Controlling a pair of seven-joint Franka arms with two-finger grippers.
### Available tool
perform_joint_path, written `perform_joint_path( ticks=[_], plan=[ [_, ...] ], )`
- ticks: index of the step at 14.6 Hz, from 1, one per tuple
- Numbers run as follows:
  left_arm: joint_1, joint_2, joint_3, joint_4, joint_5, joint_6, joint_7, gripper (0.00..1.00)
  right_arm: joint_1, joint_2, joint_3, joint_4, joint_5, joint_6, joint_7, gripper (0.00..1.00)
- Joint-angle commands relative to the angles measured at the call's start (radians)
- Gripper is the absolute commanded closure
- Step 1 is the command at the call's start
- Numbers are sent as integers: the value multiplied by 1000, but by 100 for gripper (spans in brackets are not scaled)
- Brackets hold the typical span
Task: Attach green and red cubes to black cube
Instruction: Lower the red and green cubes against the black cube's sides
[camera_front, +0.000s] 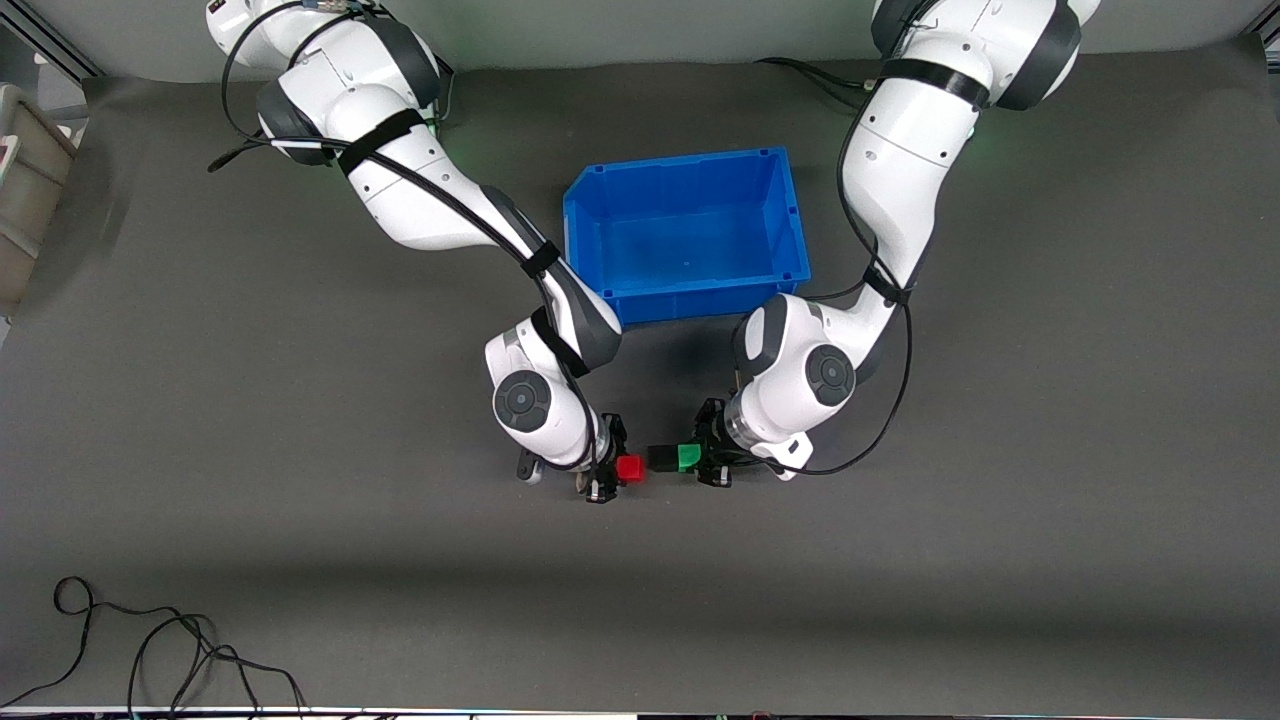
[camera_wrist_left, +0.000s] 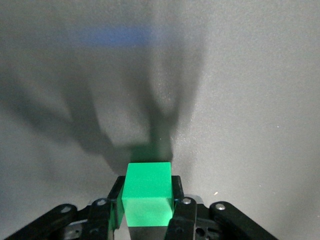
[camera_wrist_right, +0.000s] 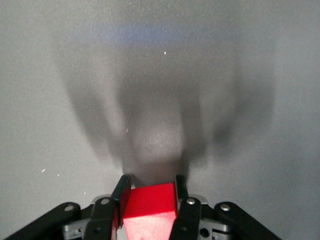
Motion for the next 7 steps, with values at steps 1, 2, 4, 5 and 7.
perform_joint_path(
  ticks=[1,2,4,5,7],
  plan=[
    [-18,14,16,29,28,2,-32,11,12,24,-2,44,-21,2,39,100],
    [-15,13,18,29,28,-1,-33,0,12,24,-1,44,-21,2,39,100],
    [-6,2,21,29,31,-17,-30,0,14,24,-1,41,-23,0,39,100],
    [5,-3,28,29,31,-21,-29,0,21,24,-1,38,-25,-1,37,100],
    [40,-21,33,23,44,-49,-23,0,32,26,-1,36,-38,-3,37,100]
  ],
)
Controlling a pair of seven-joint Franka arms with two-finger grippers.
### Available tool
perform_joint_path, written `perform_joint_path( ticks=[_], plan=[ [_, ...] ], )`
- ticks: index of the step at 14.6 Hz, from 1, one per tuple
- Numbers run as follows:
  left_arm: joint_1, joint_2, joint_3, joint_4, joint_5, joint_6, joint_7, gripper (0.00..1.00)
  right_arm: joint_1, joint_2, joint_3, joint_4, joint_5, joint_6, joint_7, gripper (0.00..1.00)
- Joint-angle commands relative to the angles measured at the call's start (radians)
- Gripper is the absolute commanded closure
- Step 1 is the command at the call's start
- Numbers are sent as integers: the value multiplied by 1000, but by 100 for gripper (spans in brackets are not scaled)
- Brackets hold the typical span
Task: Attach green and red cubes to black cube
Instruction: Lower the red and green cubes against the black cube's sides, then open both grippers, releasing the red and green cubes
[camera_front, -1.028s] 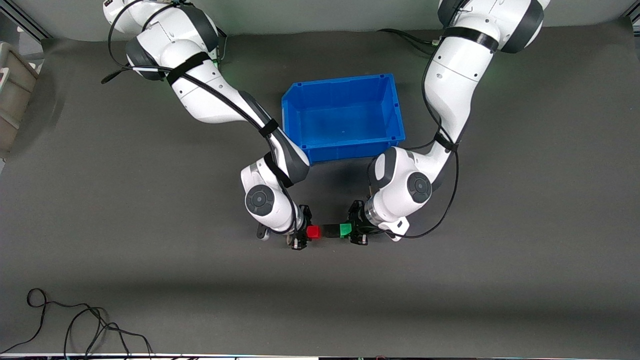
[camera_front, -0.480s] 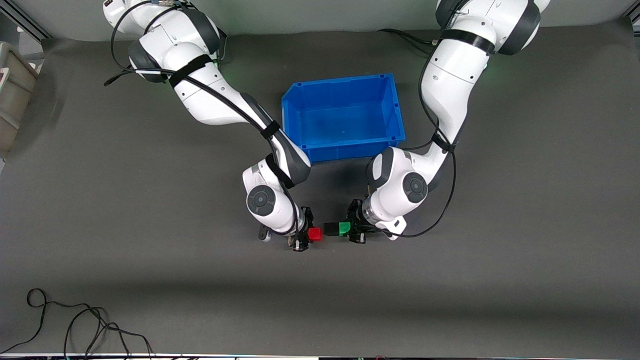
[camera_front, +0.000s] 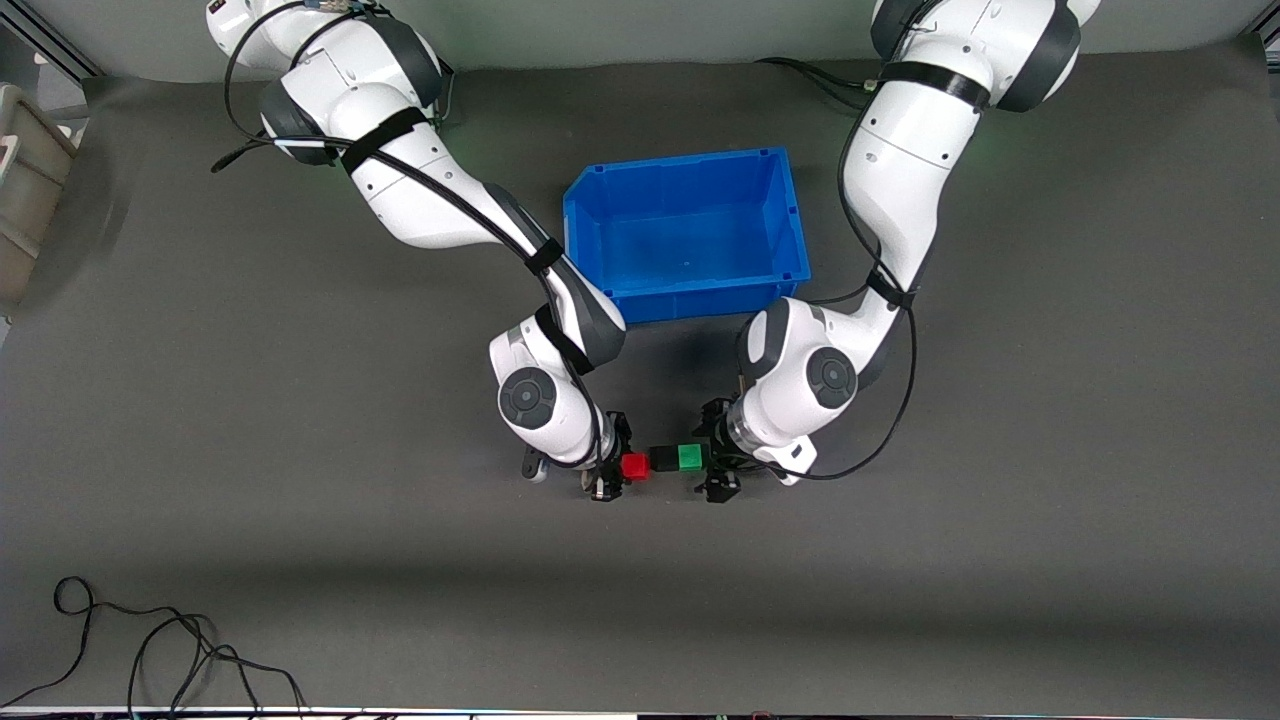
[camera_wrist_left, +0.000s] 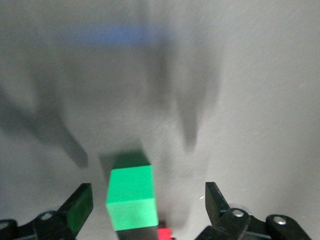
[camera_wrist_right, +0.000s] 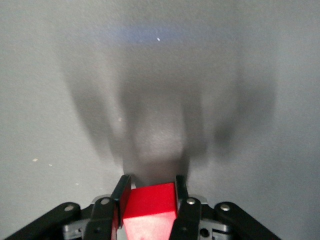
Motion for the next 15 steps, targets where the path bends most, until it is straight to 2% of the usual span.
perform_joint_path(
  ticks=[1,4,10,11,12,13,15],
  plan=[
    [48,-33,9,6,39,-90,-20,0,19,19,-4,30,-32,-4,37,100],
    [126,-85,9,0,62,-171,5,0,19,18,-4,29,-36,-10,33,100],
    [298,-197,8,-7,61,-444,207,0,2,20,-4,24,-82,-10,18,100],
    [332,-209,9,-7,61,-499,263,0,-6,20,-4,24,-82,-9,18,79],
    [365,-223,9,-7,61,-547,322,0,-7,19,-4,26,-82,-9,11,50],
    [404,-241,9,-8,67,-588,380,0,-6,14,-4,27,-83,-9,-9,7],
    [465,-275,11,-10,138,-663,474,0,-9,5,-4,29,-79,-10,-39,4]
  ],
)
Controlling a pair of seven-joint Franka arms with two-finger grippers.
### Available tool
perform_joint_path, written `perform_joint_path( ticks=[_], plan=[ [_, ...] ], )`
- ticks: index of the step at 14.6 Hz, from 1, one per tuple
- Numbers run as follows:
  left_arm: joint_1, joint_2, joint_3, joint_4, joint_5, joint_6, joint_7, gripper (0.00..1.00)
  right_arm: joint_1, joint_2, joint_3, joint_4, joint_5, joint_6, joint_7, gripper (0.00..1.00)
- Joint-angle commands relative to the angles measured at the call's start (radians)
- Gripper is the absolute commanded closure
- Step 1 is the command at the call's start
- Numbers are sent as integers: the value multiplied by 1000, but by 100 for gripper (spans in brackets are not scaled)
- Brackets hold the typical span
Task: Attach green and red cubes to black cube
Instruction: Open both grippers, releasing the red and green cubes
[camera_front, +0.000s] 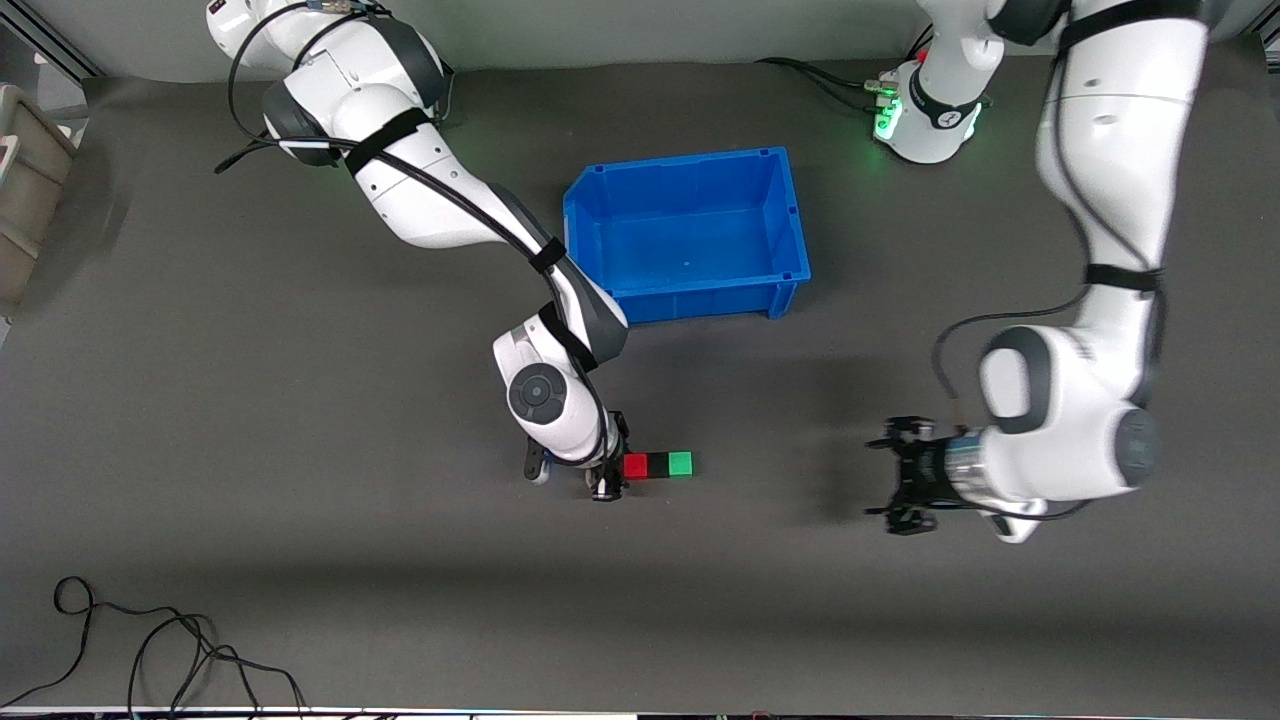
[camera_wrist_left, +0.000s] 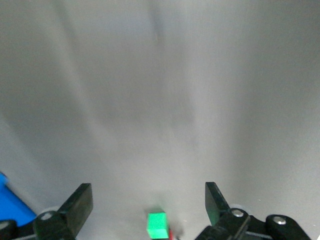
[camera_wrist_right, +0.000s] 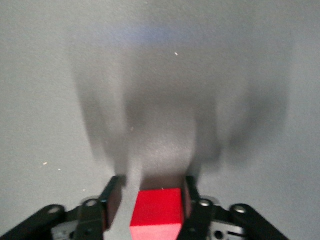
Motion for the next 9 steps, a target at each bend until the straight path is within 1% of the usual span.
perform_joint_path(
  ticks=[1,3,4,5,7,9],
  plan=[
    [78,-74,-9,-28,110,-105,127,0,-3,-1,0,24,-15,-10,-23,4],
    [116,-109,-8,-29,176,-156,244,0,-4,-13,-3,29,-14,-14,-25,4],
    [136,-131,-8,-32,207,-180,313,0,-19,-28,-2,34,-14,-43,-25,4],
    [153,-157,-8,-34,240,-211,382,0,-38,-51,4,35,-15,-86,-41,4],
    [189,-218,-8,-34,297,-295,527,0,-59,-118,8,34,-6,-184,-142,5],
    [227,-281,-9,-32,313,-378,687,0,-78,-194,8,34,-8,-297,-202,5]
  ],
)
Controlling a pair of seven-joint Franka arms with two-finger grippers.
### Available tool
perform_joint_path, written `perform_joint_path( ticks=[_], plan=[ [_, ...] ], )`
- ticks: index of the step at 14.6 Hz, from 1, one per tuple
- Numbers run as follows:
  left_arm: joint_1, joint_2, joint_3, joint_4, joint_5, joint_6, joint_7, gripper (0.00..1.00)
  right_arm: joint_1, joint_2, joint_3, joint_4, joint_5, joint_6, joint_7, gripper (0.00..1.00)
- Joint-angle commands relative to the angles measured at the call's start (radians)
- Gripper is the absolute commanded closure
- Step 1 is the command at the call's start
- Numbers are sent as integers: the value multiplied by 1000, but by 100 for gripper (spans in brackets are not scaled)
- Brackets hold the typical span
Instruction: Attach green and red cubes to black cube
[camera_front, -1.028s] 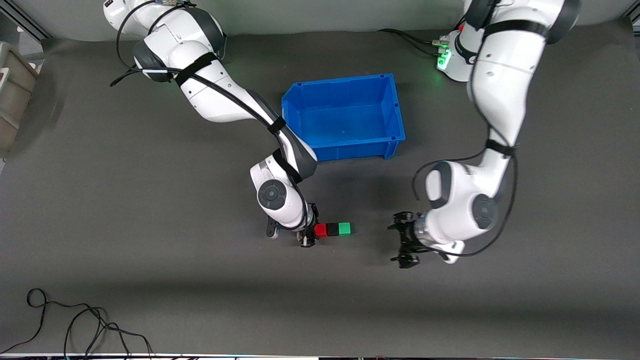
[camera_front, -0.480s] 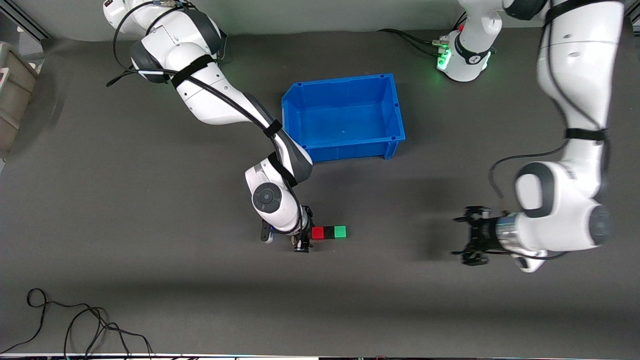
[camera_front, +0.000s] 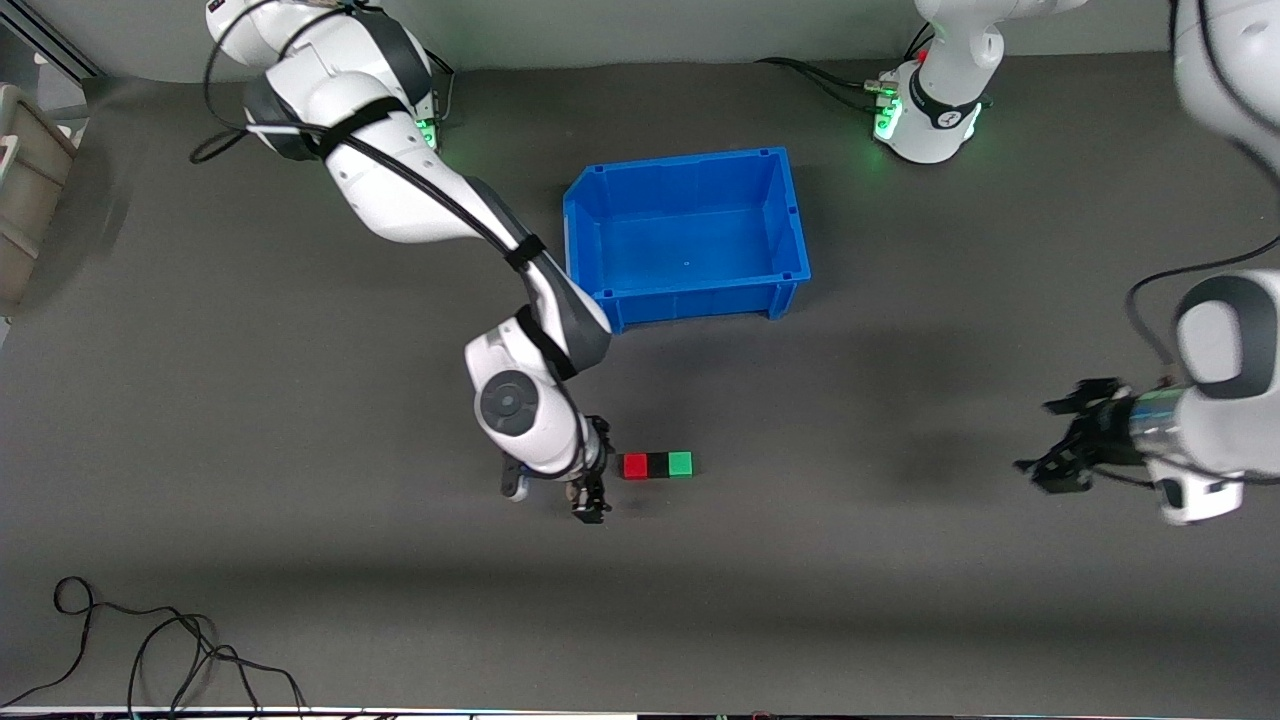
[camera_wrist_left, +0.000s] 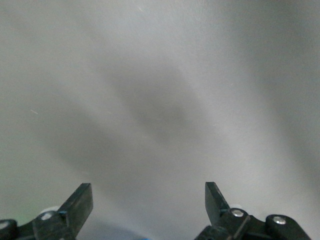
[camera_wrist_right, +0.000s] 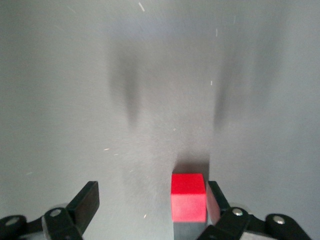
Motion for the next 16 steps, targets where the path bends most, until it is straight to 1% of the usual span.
perform_joint_path(
  ticks=[1,4,5,6,7,8,10,12,14,16],
  plan=[
    [42,-126,-8,-33,33,-115,218,0,-34,-141,9,-27,-8,-164,-115,5],
    [47,-233,-8,-32,115,-220,396,0,-46,-291,-2,-42,-8,-352,-308,5],
    [47,-264,-8,-27,116,-244,435,0,-77,-336,0,-44,-8,-428,-359,5],
    [49,-291,-8,-22,116,-265,450,0,-106,-382,0,-47,-7,-501,-408,4],
    [49,-305,-8,-13,118,-288,456,0,-135,-431,1,-54,-5,-569,-501,4],
    [49,-324,-8,-9,118,-313,459,0,-158,-480,0,-73,-4,-616,-595,4],
    [46,-351,-14,-6,118,-319,490,0,-203,-574,0,-131,-5,-702,-756,4],
    [38,-376,-17,-6,116,-308,577,0,-238,-661,-3,-203,-7,-746,-944,4],
    [23,-403,-17,-10,119,-287,779,0,-278,-735,-26,-278,-10,-776,-1151,4],
    [4,-442,-15,-33,130,-273,822,0,-284,-786,-90,-335,-17,-792,-1381,4]
  ],
)
